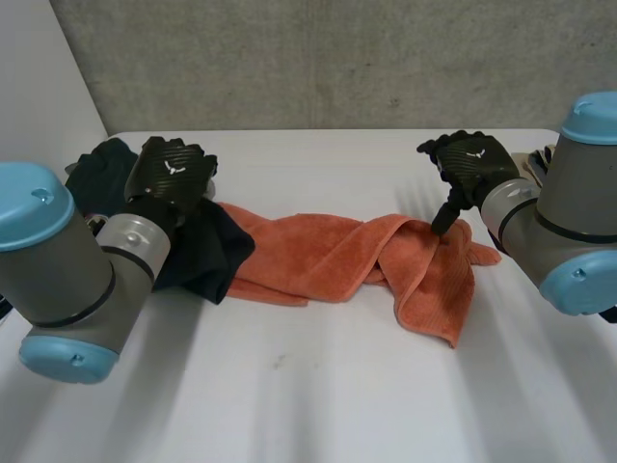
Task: Fold the laundry.
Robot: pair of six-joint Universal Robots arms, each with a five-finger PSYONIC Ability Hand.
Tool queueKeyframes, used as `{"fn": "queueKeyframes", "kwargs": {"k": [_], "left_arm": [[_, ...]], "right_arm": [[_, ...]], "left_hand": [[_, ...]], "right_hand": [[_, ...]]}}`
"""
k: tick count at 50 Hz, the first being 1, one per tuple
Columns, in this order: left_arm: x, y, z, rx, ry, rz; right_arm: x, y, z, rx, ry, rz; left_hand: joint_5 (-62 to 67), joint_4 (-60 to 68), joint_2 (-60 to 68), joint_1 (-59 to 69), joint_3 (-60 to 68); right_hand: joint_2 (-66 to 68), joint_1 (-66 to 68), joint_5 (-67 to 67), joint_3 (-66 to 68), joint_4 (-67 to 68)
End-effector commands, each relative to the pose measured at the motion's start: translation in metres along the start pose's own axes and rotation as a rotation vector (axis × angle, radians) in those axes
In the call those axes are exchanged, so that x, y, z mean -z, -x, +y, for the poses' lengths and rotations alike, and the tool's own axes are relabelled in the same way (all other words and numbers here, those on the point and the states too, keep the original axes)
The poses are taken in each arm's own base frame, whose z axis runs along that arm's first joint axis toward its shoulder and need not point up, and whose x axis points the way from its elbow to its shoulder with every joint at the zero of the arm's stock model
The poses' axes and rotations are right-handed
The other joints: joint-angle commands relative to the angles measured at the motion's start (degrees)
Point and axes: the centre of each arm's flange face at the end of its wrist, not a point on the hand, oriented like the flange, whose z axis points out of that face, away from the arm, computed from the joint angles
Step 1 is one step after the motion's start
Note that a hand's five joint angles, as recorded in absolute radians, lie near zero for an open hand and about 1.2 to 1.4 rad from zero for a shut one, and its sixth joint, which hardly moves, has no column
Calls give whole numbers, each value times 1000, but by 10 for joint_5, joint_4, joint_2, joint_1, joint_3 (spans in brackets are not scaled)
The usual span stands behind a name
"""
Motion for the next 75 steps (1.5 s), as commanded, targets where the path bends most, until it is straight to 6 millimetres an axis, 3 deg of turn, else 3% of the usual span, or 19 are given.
{"fn": "queueKeyframes", "kwargs": {"k": [1, 6, 10, 17, 20, 21, 22, 23, 26, 29, 39, 44, 49, 55, 60, 66, 69, 72, 75], "left_arm": [[-41, 72, 38, -117, 41, -128], [-82, 137, 51, -157, 2, -233], [-111, 174, 59, -169, -4, -318], [-146, 211, 83, -155, 30, -411], [-157, 209, 104, -128, 66, -412], [-159, 209, 108, -121, 74, -414], [-162, 205, 116, -102, 93, -408], [-163, 203, 120, -91, 108, -405], [-160, 196, 124, -48, 178, -401], [-151, 196, 108, -17, 210, -391], [-104, 176, 23, 103, 111, -249], [-68, 146, -12, 127, 45, -85], [-41, 112, -18, 149, 54, 54], [-25, 55, 24, 187, 194, 228], [-35, 36, 67, 122, 273, 265], [-63, 45, 111, -7, 278, 201], [-86, 57, 133, -95, 249, 142], [-109, 74, 150, -199, 220, 60], [-129, 98, 164, -267, 215, -55]], "right_arm": [[2, 2, 3, 0, 35, -62], [2, 2, 4, 1, 34, -73], [1, 3, 5, 1, 37, -74], [1, 6, 10, 7, 47, -83], [1, 9, 12, 13, 55, -88], [1, 9, 13, 14, 57, -87], [1, 11, 15, 20, 62, -92], [1, 11, 15, 23, 62, -92], [1, 12, 16, 35, 64, -95], [2, 12, 14, 40, 60, -95], [2, 8, 12, 38, 55, -89], [2, 7, 11, 39, 55, -86], [3, 7, 11, 42, 56, -87], [3, 7, 11, 45, 56, -87], [4, 11, 14, 48, 64, -97], [5, 14, 17, 64, 71, -100], [5, 14, 18, 76, 72, -101], [4, 15, 20, 87, 75, -104], [4, 18, 21, 93, 78, -111]], "left_hand": [[182, 180, 177, 180, 179], [182, 180, 177, 180, 179], [182, 180, 177, 180, 179], [182, 180, 177, 180, 179], [119, 117, 114, 117, 116], [-50, -52, -55, -52, -53], [-396, -398, -401, -398, -399], [-518, -520, -523, -520, -521], [-518, -520, -523, -520, -521], [-518, -520, -523, -520, -521], [-518, -520, -523, -520, -521], [-518, -520, -523, -520, -521], [-518, -520, -523, -520, -521], [-518, -520, -523, -520, -521], [-518, -520, -523, -520, -521], [-449, -451, -454, -451, -452], [-230, -232, -236, -232, -234], [128, 126, 123, 126, 125], [182, 180, 177, 180, 179]], "right_hand": [[-17, -26, -23, -18, -19], [-17, -26, -23, -18, -19], [-17, -26, -23, -18, -19], [-17, -26, -23, -18, -19], [-17, -26, -23, -18, -19], [-17, -26, -23, -18, -19], [-17, -26, -23, -18, -19], [-17, -26, -23, -18, -19], [-17, -26, -23, -18, -19], [-17, -26, -23, -18, -19], [-17, -26, -23, -18, -19], [-17, -26, -23, -18, -19], [-17, -26, -23, -18, -19], [-17, -26, -23, -18, -19], [-17, -26, -23, -18, -19], [-17, -26, -23, -18, -19], [-17, -26, -23, -18, -19], [-17, -26, -23, -18, -19], [-17, -26, -23, -18, -19]]}}
